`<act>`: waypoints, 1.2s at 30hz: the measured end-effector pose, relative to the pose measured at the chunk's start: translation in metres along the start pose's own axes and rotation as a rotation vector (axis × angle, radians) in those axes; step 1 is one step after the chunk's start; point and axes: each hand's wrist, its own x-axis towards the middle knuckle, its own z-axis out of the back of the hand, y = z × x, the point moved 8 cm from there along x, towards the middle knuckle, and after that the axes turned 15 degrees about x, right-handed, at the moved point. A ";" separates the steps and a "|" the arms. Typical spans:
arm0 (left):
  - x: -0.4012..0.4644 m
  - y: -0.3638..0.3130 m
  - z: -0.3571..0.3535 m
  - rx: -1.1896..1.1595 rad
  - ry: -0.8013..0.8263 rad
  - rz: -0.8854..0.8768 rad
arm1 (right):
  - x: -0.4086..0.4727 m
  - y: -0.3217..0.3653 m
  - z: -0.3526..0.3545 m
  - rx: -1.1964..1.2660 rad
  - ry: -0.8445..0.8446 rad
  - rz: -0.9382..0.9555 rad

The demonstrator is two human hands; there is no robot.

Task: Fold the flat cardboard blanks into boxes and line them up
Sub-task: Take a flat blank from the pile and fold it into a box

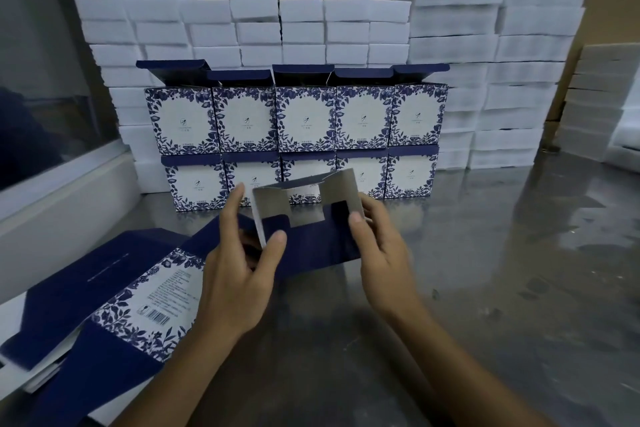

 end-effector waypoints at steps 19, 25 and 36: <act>-0.001 -0.022 0.007 0.096 -0.136 -0.067 | 0.000 0.004 0.013 -0.378 -0.123 0.159; -0.001 -0.022 0.009 0.076 -0.158 -0.071 | 0.003 0.010 0.017 -0.448 -0.146 0.208; 0.000 -0.025 0.007 0.139 -0.141 -0.091 | 0.012 -0.020 0.023 -0.563 -0.024 -0.091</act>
